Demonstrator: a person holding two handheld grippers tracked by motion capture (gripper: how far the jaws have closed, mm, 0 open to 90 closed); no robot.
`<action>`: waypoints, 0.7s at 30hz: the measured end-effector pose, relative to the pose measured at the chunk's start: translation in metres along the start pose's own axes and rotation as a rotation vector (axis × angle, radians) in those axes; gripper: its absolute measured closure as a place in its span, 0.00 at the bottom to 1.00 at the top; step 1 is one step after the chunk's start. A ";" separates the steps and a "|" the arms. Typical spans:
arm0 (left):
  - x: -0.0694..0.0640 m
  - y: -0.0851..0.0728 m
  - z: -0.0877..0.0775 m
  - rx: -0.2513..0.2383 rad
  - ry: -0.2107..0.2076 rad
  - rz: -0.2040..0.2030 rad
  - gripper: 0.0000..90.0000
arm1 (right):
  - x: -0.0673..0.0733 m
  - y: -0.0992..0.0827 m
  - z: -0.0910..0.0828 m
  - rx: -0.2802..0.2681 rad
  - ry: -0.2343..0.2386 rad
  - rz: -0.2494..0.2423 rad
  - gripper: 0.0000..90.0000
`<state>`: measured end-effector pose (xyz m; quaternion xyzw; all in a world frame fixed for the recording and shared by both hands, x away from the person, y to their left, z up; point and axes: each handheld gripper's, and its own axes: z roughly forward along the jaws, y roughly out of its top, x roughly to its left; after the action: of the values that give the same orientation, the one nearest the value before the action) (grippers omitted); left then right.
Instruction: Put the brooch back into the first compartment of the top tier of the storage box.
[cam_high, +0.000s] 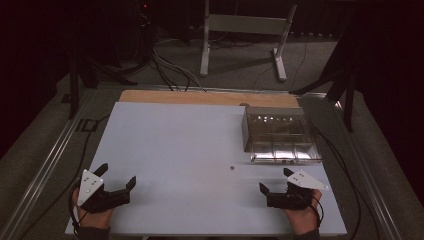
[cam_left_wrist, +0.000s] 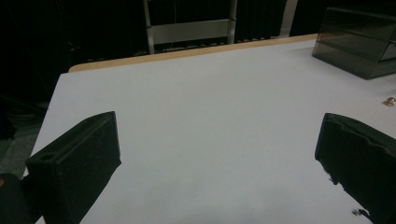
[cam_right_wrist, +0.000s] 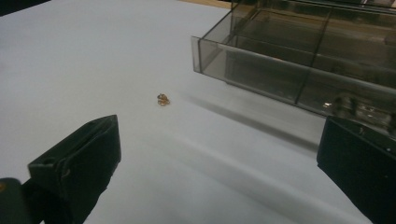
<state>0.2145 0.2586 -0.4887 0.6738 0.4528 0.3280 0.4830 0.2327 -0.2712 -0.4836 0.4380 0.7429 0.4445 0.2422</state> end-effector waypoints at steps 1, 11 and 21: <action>0.000 0.000 0.000 0.000 0.000 0.000 0.01 | 0.000 0.000 0.000 0.000 0.000 0.000 0.00; 0.001 -0.002 0.001 -0.002 -0.007 -0.016 0.01 | 0.010 0.009 0.014 0.025 0.022 -0.012 0.00; 0.000 -0.003 0.003 0.002 -0.010 -0.015 0.01 | 0.023 0.015 0.034 0.049 0.067 -0.026 0.00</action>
<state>0.2159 0.2576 -0.4918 0.6724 0.4560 0.3206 0.4869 0.2533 -0.2323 -0.4862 0.4190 0.7668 0.4374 0.2124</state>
